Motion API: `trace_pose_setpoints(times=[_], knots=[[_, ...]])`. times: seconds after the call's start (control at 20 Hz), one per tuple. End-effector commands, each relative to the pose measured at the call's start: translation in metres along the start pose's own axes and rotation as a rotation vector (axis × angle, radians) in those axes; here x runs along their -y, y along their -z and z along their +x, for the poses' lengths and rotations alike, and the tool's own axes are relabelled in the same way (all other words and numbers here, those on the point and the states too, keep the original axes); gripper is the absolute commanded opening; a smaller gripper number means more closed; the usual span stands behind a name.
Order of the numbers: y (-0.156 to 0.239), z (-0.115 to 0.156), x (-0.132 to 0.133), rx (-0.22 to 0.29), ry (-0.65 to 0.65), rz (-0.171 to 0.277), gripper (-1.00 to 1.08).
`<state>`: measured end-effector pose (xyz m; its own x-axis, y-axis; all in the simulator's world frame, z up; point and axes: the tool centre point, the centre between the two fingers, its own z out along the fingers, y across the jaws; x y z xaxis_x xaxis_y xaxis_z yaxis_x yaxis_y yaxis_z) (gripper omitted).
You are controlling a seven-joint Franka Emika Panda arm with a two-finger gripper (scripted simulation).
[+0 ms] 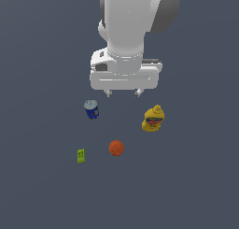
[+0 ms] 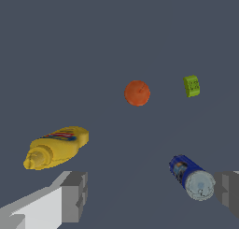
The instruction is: Pick up a designated object from a clutter of objects.
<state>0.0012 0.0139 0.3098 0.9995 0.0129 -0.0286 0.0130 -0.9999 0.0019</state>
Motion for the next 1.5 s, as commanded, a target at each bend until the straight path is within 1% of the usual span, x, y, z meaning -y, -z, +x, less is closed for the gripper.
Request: trace_pose_setpoints(times=[0.0,0.5,0.75,1.1,1.45], knots=[[0.000,0.000,0.000,0.000,0.000,0.000,1.00],[0.004,0.003,0.014,-0.006,0.078,-0.020,1.00],[0.003,0.003,0.014,-0.006,0.078,-0.021,1.00],[-0.008,0.001,0.002,-0.006,0.105,-0.018,1.00],[-0.034,-0.007,-0.024,-0.008,0.162,-0.011,1.00]])
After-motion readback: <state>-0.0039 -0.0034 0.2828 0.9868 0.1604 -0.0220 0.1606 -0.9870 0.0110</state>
